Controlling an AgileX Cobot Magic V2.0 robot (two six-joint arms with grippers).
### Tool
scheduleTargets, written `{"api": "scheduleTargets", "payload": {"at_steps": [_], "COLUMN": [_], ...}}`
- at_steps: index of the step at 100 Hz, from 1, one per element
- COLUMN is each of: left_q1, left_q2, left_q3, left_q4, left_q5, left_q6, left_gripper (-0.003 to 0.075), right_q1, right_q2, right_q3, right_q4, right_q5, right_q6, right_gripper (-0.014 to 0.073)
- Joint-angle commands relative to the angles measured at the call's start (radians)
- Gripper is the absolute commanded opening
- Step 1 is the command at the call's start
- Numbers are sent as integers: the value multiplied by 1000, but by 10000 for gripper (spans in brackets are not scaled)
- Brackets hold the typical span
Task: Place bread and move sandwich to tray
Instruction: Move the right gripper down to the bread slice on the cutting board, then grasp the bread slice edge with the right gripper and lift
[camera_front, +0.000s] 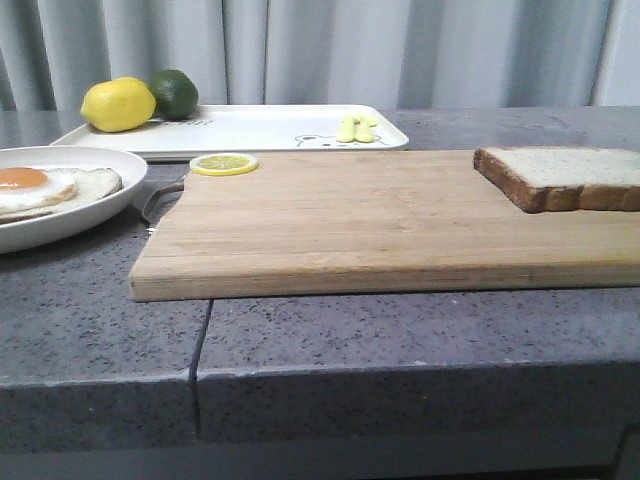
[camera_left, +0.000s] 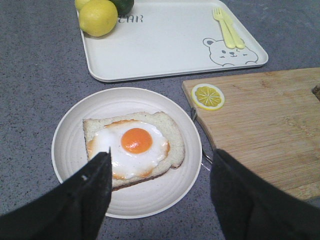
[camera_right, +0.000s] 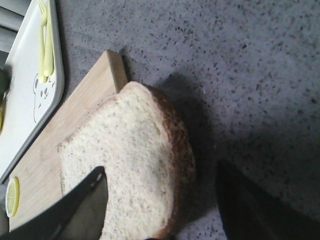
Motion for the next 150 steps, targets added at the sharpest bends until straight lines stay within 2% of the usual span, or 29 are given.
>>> {"api": "scheduleTargets", "payload": {"at_steps": [1,58,122,131,150], "left_q1": [2,2,2,2,2], "left_q2": [7,7,7,7,7], "left_q3": [-29,-29,-29,-29,-29], "left_q4": [-23,-23,-23,-23,-23], "left_q5": [-59,-59,-59,-59,-59], "left_q6": [-4,-4,-4,-4,-4], "left_gripper": [407,407,407,407,407], "right_q1": [-3,-3,-3,-3,-3], "right_q2": [-18,45,133,136,136], "right_q3": [-27,-28,-28,-28,-28], "right_q4": [53,96,178,178,165], "right_q5": [48,113,196,196,194], "right_q6": [-23,-35,-109,-109,-109], "right_gripper": [474,474,470,419,223]}}
